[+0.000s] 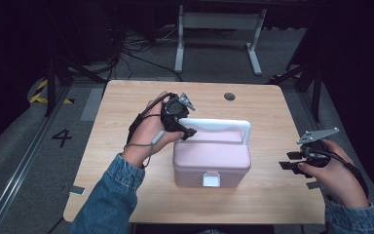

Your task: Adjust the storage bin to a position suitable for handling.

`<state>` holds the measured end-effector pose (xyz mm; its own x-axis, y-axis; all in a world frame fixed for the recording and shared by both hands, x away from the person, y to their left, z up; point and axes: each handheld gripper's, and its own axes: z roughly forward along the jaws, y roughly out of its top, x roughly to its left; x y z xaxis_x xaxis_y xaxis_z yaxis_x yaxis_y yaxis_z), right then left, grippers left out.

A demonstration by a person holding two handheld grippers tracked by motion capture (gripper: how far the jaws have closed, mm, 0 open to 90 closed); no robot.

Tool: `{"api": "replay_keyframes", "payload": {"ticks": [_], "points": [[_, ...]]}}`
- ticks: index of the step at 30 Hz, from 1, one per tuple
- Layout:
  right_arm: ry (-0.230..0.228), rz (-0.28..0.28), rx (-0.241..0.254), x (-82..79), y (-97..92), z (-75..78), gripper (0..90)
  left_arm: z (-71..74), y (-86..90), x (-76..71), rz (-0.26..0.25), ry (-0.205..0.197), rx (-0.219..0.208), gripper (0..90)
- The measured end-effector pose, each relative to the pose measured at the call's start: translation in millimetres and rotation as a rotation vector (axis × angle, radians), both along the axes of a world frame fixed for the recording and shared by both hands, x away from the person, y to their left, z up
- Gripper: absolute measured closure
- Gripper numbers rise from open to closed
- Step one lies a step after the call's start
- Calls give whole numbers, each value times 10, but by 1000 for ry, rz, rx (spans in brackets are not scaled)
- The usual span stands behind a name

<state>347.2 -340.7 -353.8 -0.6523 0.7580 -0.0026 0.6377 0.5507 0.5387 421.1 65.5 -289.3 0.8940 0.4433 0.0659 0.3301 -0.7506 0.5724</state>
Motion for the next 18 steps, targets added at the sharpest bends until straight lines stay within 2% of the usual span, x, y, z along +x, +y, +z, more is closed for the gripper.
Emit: {"api": "replay_keyframes", "payload": {"ticks": [3, 11, 16, 18], "points": [[-4, 2, 0, -5, -2, 0, 489, -20, -60, 7, -18, -32, 20, 457], [-4, 8, -3, -8, 1, -4, 479, -40, -100, 12, -33, -75, 43, 485], [-3, 8, -4, -2, 11, -13, 474, -37, -81, -6, -13, -90, 10, 527], [-4, 10, -2, 0, 13, -14, 474, -33, -73, -7, -16, -90, 11, 542]]}}
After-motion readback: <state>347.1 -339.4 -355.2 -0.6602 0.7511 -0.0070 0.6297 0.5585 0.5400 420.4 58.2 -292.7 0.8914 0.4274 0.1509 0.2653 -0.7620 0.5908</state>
